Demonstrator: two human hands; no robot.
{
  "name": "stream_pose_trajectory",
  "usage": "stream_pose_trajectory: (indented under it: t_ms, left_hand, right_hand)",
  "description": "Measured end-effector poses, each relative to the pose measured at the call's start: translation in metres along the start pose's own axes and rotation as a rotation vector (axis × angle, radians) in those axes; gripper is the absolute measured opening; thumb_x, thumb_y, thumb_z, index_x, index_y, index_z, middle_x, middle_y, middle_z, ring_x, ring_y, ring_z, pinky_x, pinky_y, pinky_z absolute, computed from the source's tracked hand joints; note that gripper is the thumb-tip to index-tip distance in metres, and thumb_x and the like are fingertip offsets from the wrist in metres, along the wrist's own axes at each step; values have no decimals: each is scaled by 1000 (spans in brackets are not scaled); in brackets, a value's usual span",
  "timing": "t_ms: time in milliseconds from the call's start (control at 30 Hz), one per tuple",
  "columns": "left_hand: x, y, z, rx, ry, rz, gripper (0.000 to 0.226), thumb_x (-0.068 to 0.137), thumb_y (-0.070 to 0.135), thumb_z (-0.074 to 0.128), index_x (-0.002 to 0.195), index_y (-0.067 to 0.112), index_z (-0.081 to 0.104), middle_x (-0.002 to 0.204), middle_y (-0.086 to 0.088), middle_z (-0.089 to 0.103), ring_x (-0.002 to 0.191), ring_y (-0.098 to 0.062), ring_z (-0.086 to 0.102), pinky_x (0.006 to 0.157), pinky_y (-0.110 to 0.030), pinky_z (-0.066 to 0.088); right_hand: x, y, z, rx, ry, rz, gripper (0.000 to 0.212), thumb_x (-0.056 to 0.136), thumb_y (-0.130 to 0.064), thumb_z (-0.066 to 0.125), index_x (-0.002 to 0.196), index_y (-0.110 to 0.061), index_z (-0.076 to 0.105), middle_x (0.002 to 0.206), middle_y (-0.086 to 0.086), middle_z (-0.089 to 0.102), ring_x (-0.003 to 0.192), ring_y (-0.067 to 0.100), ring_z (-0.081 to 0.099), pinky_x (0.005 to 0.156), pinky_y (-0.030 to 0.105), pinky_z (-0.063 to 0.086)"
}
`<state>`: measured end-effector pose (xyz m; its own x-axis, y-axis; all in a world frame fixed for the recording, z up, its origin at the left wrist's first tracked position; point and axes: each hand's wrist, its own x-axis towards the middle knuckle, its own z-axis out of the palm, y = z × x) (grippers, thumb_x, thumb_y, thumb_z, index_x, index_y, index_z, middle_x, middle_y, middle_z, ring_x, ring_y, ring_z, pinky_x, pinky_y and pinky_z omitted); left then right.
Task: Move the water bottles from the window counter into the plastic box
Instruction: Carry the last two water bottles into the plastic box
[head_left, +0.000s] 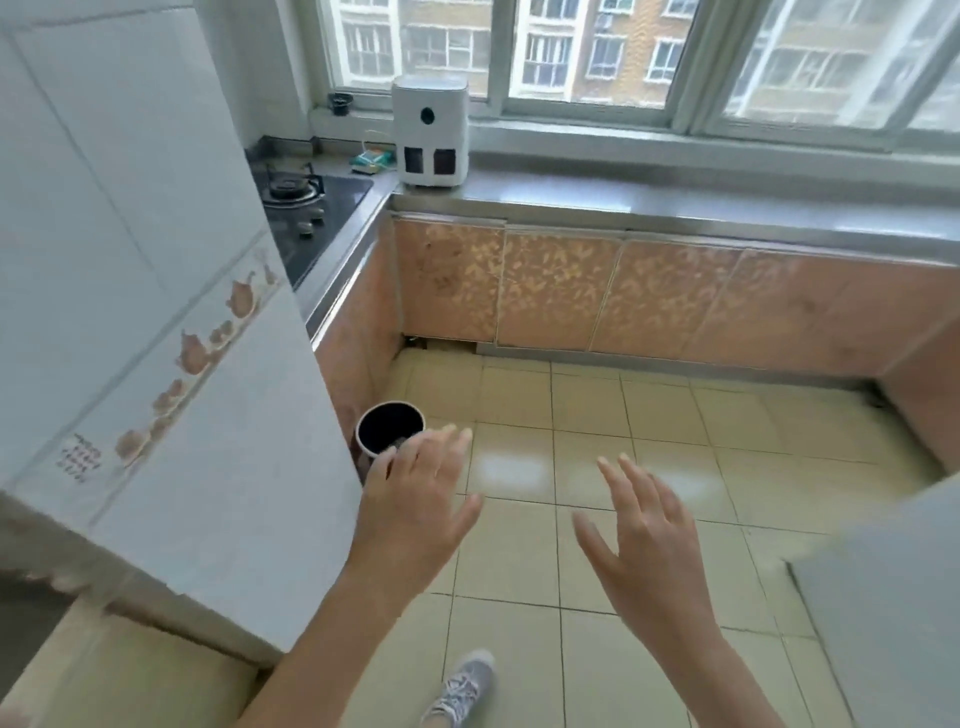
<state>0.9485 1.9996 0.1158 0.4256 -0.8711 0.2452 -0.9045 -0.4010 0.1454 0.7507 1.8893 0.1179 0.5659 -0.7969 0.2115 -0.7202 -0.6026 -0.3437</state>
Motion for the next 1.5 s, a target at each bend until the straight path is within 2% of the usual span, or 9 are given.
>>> stream_pose_trajectory:
  t_ms: [200,300,533,733,867,1000,1167,1500]
  left_hand:
    - [106,24,32,-40,0,192,65,88,57,36,137,19,55,139,0,58,129,-20,54,103,-43,40]
    - [159,39,42,-56,10,285,65,88,56,36,137,18,56,139,0,58,128,-20,55,100,-46,46]
    - [251,84,74,-115,-16,534,63,86,55,40,134,18,58,138,1,59,126,-20,55,99,-46,47]
    - [327,144,110,-131,-32,662,64,85,57,40,134,20,58,137,3,59,126,-19,56,98,-45,48]
    - [383,197,135,-131,-44,708,64,85,57,39,133,20,59,136,3,60,125,-18,58,96,-43,50]
    - [448,258,157,-123,-46,729,64,84,57,39,133,21,59,136,3,60,124,-19,58,97,-43,49]
    - [519,323,180,-118,-42,736,65,85,57,37,133,20,59,136,2,60,125,-20,58,97,-44,49]
    - [654,450,245,-152,-104,774,66,83,57,38,133,21,60,136,1,61,124,-21,59,95,-44,50]
  right_hand:
    - [63,30,-2,-95,25,165,64,85,-53,32,141,-22,40,146,3,43,134,24,36,109,49,32]
    - [100,44,0,-131,26,234,67,85,-56,29,143,-22,37,149,2,39,137,24,34,110,50,31]
    - [151,88,-1,-97,89,424,73,84,-61,22,147,-25,29,155,-2,28,141,18,25,115,45,19]
    - [196,157,-6,-84,97,566,76,82,-63,17,148,-26,26,157,-3,23,142,18,21,116,44,16]
    - [236,216,-9,-85,106,603,75,82,-63,14,149,-29,22,158,-5,20,143,16,18,117,44,17]
    - [289,286,-20,-76,125,622,75,82,-62,16,148,-27,27,157,-3,22,142,18,21,115,45,20]
    - [344,361,-42,-96,114,624,76,82,-61,12,150,-28,21,158,-5,16,144,16,15,117,45,13]
    - [442,495,-73,-120,123,720,80,79,-64,9,150,-27,21,159,-4,16,144,16,15,117,45,11]
